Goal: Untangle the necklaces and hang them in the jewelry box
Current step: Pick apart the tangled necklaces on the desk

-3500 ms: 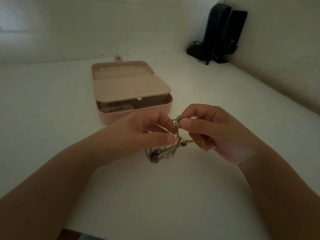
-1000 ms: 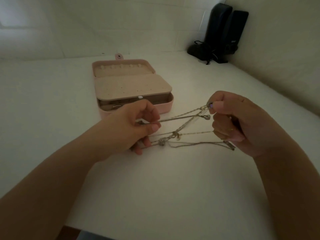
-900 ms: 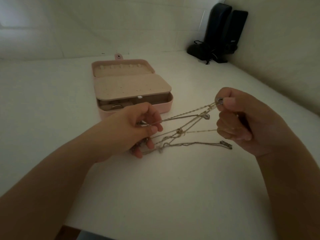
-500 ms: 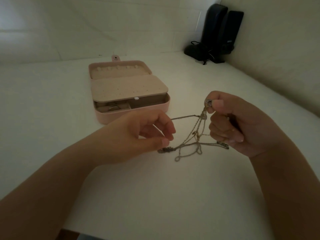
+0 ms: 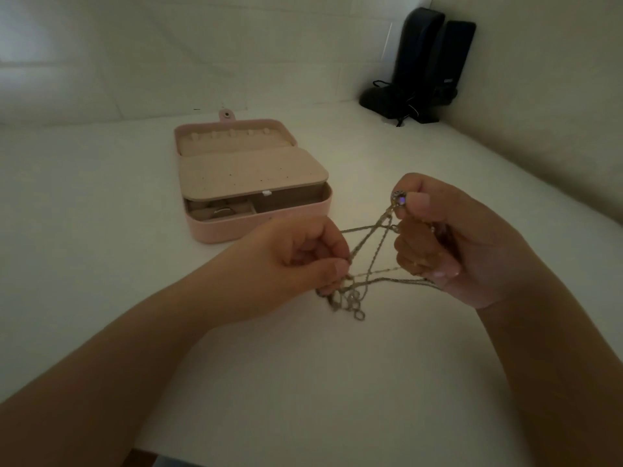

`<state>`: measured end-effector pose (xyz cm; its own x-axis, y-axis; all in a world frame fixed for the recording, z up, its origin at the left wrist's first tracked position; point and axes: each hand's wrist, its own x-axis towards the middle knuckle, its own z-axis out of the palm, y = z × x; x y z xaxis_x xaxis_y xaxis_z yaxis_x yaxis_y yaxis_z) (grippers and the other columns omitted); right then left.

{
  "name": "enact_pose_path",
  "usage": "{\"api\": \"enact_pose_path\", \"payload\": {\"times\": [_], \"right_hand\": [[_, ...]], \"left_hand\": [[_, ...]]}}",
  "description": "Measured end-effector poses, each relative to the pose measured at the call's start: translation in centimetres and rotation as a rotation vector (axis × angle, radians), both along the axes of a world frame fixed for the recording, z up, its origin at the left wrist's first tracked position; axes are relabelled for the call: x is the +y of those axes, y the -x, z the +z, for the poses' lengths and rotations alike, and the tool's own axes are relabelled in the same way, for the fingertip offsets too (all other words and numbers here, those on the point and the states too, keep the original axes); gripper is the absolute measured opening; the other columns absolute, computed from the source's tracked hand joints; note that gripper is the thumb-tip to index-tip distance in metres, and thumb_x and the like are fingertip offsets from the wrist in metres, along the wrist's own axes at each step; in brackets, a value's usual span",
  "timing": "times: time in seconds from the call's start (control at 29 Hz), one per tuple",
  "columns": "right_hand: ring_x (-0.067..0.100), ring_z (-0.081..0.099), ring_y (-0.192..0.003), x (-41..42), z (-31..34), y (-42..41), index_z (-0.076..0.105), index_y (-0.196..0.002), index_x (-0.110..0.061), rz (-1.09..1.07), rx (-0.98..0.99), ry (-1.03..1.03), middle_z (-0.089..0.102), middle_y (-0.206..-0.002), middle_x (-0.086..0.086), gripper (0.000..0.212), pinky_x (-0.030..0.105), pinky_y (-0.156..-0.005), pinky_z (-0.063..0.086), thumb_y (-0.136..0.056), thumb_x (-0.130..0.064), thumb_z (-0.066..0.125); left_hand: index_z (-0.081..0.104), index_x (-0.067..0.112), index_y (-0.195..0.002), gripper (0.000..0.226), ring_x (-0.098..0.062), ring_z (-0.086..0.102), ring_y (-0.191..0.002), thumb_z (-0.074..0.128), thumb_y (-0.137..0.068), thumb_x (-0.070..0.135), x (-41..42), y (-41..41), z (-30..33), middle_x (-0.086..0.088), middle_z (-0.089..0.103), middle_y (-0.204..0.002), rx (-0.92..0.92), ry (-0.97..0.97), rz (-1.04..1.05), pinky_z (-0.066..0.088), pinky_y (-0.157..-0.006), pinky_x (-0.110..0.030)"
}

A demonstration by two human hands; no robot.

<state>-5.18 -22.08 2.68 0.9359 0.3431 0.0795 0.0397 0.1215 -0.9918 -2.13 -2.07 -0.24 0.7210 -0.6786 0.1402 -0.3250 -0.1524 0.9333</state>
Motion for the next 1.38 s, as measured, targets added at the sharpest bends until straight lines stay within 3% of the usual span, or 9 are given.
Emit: {"api": "enact_pose_path", "payload": {"times": [0.21, 0.34, 0.45, 0.55, 0.66, 0.76, 1.0, 1.24, 1.38], "right_hand": [[0.007, 0.016, -0.030, -1.0, 0.4, 0.0, 0.056, -0.057, -0.021, -0.139, 0.020, 0.142, 0.029, -0.031, -0.007, 0.012, 0.018, -0.036, 0.017, -0.069, -0.022, 0.057], [0.009, 0.014, -0.032, -1.1, 0.2, -0.2, 0.058, -0.059, -0.018, -0.186, 0.034, 0.267, 0.027, -0.035, -0.006, 0.017, 0.023, -0.039, 0.012, -0.075, -0.019, 0.052], [0.010, 0.015, -0.033, -0.9, 0.1, -0.3, 0.059, -0.059, -0.020, -0.187, 0.024, 0.306, 0.029, -0.035, -0.005, 0.018, 0.022, -0.039, 0.014, -0.076, -0.021, 0.053], [0.009, 0.016, -0.031, -1.1, 0.2, -0.2, 0.059, -0.062, -0.020, -0.213, 0.002, 0.232, 0.030, -0.033, -0.007, 0.015, 0.021, -0.039, 0.014, -0.076, -0.020, 0.055], [0.008, 0.017, -0.031, -1.3, 0.3, -0.1, 0.058, -0.065, -0.019, -0.184, -0.046, 0.150, 0.032, -0.032, -0.008, 0.010, 0.018, -0.038, 0.017, -0.071, -0.026, 0.058], [0.007, 0.017, -0.031, -1.1, 0.2, -0.1, 0.059, -0.064, -0.020, -0.153, -0.077, 0.134, 0.033, -0.032, -0.009, 0.011, 0.018, -0.038, 0.019, -0.071, -0.028, 0.056], [0.007, 0.020, -0.031, -0.8, 0.1, -0.2, 0.059, -0.061, -0.021, -0.171, -0.104, 0.115, 0.033, -0.034, -0.007, 0.011, 0.018, -0.038, 0.021, -0.069, -0.027, 0.056], [0.005, 0.023, -0.029, -0.5, 0.0, -0.1, 0.061, -0.061, -0.023, -0.121, -0.114, 0.092, 0.035, -0.034, -0.009, 0.012, 0.016, -0.039, 0.022, -0.072, -0.025, 0.055], [0.005, 0.022, -0.029, -0.3, -0.1, 0.0, 0.061, -0.061, -0.023, -0.085, -0.096, 0.117, 0.034, -0.035, -0.009, 0.012, 0.021, -0.039, 0.015, -0.071, -0.027, 0.056]], "left_hand": [[0.062, 0.028, -0.069, 0.011, -0.001, 0.058, -0.068, 0.062, -0.062, 0.036, 1.2, -0.7, 0.3, 0.012, 0.064, -0.066, 0.027, 0.108, 0.116, 0.046, -0.068, -0.011], [0.062, 0.027, -0.063, 0.007, -0.014, 0.067, -0.088, 0.055, -0.065, 0.025, 1.4, -0.9, 0.6, 0.004, 0.070, -0.076, 0.262, 0.344, 0.012, 0.052, -0.078, -0.022], [0.059, 0.018, -0.066, 0.011, -0.022, 0.068, -0.071, 0.051, -0.072, 0.013, 1.4, -0.8, 0.8, -0.003, 0.063, -0.059, 0.408, 0.417, -0.076, 0.055, -0.071, -0.029], [0.055, 0.016, -0.068, 0.010, -0.018, 0.057, -0.047, 0.050, -0.076, 0.015, 1.3, -0.5, 1.0, -0.002, 0.049, -0.047, 0.417, 0.338, -0.004, 0.051, -0.049, -0.028], [0.055, 0.015, -0.075, 0.007, -0.016, 0.057, -0.046, 0.058, -0.080, 0.018, 1.2, -0.4, 1.0, -0.002, 0.055, -0.054, 0.413, 0.208, 0.044, 0.044, -0.036, -0.022], [0.058, 0.014, -0.086, 0.007, -0.015, 0.059, -0.046, 0.051, -0.086, 0.013, 1.1, -0.3, 0.7, -0.001, 0.065, -0.067, 0.404, 0.113, 0.060, 0.041, -0.032, -0.020], [0.070, 0.027, -0.085, 0.021, -0.010, 0.061, -0.044, 0.071, -0.070, 0.013, 1.3, -0.2, 0.7, 0.000, 0.073, -0.091, 0.346, 0.013, -0.128, 0.043, -0.035, -0.016], [0.070, 0.031, -0.082, 0.023, -0.007, 0.059, -0.043, 0.066, -0.063, 0.044, 1.4, -0.4, 0.6, 0.003, 0.074, -0.081, 0.277, 0.019, -0.135, 0.039, -0.037, -0.014], [0.067, 0.035, -0.092, 0.047, -0.006, 0.065, -0.069, 0.057, -0.064, 0.071, 1.4, -0.4, 0.8, 0.007, 0.073, -0.089, 0.195, 0.067, -0.214, 0.044, -0.053, -0.013]]}}
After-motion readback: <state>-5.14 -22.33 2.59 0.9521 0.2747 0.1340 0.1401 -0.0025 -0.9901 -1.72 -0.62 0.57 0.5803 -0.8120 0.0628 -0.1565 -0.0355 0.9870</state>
